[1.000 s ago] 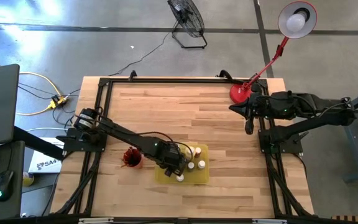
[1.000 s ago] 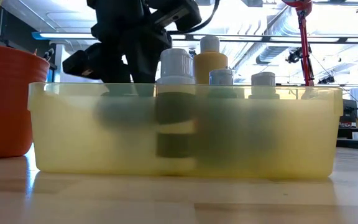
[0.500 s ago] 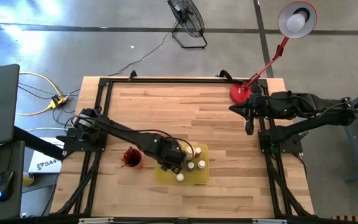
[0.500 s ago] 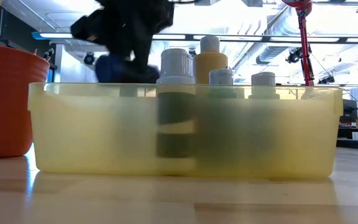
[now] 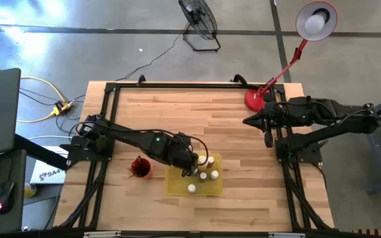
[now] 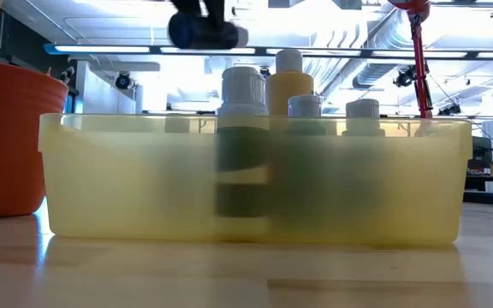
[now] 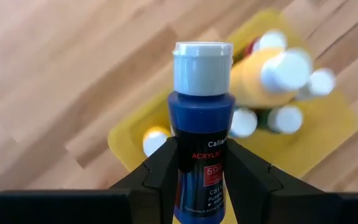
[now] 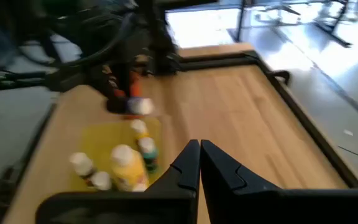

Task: Pick & Place Paint Supplies
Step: Return to Home Position

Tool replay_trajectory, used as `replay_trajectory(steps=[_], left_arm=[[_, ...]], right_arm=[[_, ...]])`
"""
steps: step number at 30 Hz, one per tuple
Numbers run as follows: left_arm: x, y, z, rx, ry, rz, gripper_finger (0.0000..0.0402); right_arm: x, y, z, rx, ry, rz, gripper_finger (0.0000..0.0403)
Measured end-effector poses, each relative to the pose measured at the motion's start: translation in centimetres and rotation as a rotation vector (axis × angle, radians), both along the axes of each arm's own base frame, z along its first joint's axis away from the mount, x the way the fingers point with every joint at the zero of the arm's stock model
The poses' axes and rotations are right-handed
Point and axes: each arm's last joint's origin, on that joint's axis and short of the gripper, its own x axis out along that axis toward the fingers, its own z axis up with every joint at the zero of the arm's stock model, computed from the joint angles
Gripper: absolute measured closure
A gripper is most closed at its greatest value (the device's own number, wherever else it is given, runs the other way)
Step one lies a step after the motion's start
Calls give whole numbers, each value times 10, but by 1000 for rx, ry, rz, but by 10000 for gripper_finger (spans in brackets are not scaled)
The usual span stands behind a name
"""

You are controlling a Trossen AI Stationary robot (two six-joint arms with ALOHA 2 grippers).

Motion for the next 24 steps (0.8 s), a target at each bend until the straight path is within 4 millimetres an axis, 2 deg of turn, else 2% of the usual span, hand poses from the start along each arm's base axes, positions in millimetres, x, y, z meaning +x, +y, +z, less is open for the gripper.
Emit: replay_trajectory(steps=[8, 13, 17, 20, 24], left_arm=[[-2, 6, 51, 181, -179, -66, 293], [-6, 11, 84, 326, -288, -99, 293], [-8, 14, 102, 421, -353, -120, 293], [-6, 14, 108, 477, -387, -144, 293], [-4, 13, 112, 537, -393, -187, 293]], right_arm=[[16, 6, 12, 64, -147, 126, 398], [34, 8, 9, 65, -151, 140, 398], [51, 12, 7, 106, -174, 226, 394], [63, 10, 6, 152, -197, 283, 367], [73, 3, 8, 201, -239, 295, 299]])
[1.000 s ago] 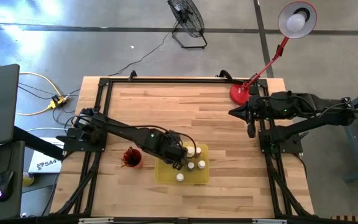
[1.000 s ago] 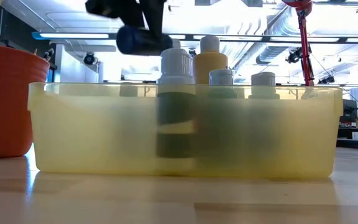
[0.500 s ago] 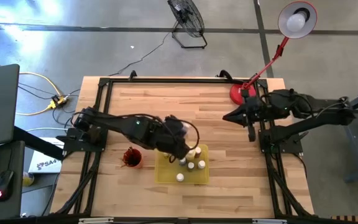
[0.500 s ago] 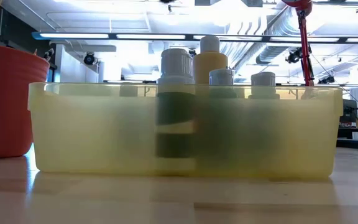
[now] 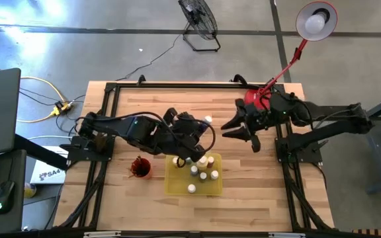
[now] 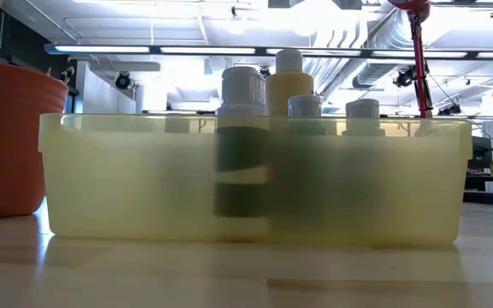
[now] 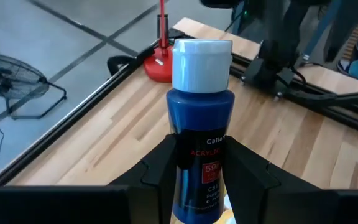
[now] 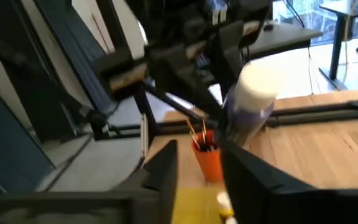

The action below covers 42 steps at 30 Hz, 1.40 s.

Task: Pick & Place Paint Supplies
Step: Return to Home Position

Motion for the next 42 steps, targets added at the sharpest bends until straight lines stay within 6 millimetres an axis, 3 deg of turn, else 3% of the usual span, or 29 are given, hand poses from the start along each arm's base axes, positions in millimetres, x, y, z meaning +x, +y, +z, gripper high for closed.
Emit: replay_trajectory(steps=[6, 13, 23, 36, 42], left_arm=[[4, -1, 4, 22, -32, -30, 293], [10, -4, 13, 43, -102, -96, 293], [22, -1, 7, 19, -105, -114, 293], [32, 0, 3, 12, -120, -144, 293], [32, 0, 3, 14, -118, -143, 293]], right_arm=[[6, -7, 6, 29, -80, -5, 197], [18, -10, 4, 46, -104, 60, 163], [22, -10, 8, 9, -169, 63, 177], [22, -10, 5, 9, -141, 74, 293], [22, -10, 4, 0, -136, 74, 284]])
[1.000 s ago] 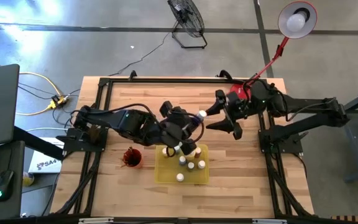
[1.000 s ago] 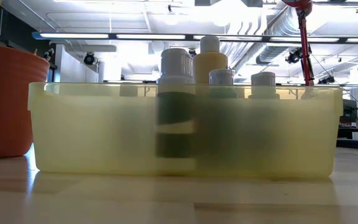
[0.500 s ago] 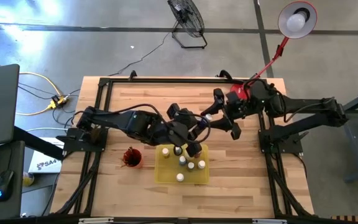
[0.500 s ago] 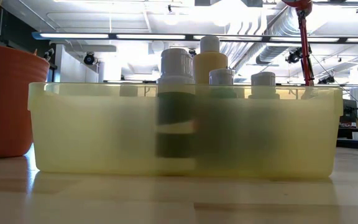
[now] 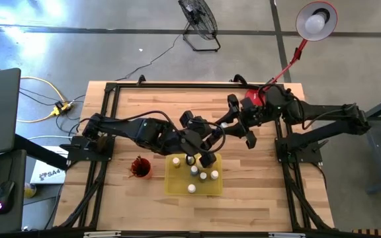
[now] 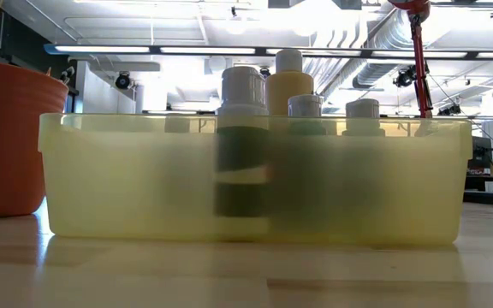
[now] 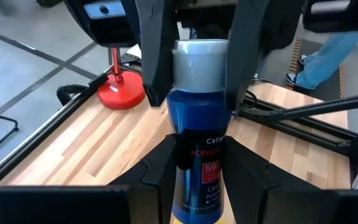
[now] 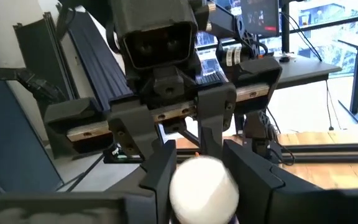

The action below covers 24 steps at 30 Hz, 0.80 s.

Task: Pick & Place Paint Supplies
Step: Return to Home Position

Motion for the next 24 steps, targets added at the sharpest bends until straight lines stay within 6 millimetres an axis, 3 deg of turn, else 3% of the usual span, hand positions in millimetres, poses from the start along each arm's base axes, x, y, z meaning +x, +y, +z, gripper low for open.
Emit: replay_trajectory(steps=[24], left_arm=[[-1, 1, 0, 63, 35, -22, 283]], right_arm=[[0, 0, 0, -12, -3, -18, 299]])
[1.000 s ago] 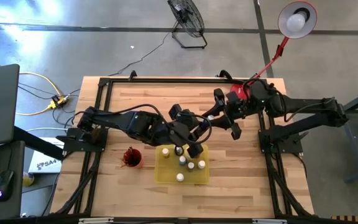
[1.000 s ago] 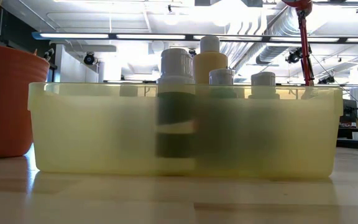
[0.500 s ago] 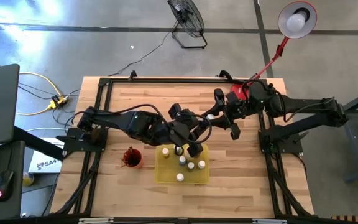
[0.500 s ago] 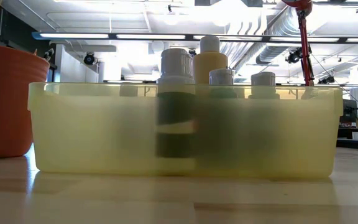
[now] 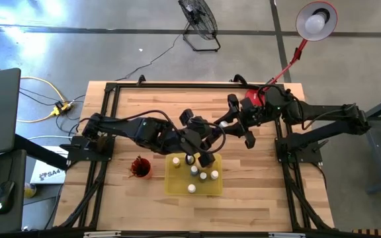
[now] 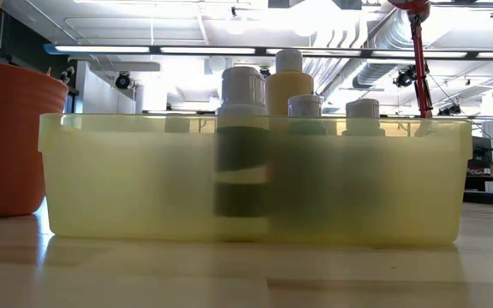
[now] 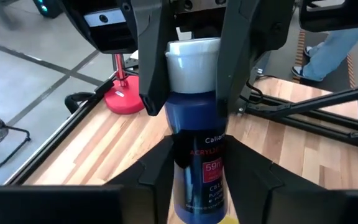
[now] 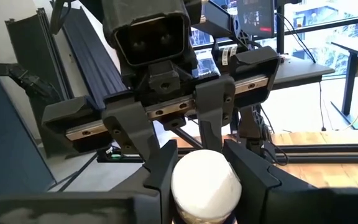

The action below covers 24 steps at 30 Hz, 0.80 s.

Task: Pick & Place Paint Supplies
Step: Return to Home Position

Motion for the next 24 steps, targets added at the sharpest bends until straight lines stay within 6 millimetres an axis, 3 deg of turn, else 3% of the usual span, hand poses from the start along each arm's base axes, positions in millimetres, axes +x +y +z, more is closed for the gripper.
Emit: replay_trajectory(steps=[10, 24], left_arm=[[-1, 0, 0, 29, 26, -28, 164], [-54, 12, 12, -125, 188, -26, 153]], right_arm=[[0, 0, 0, 8, 6, 9, 299], [0, -1, -5, 17, 58, 3, 299]])
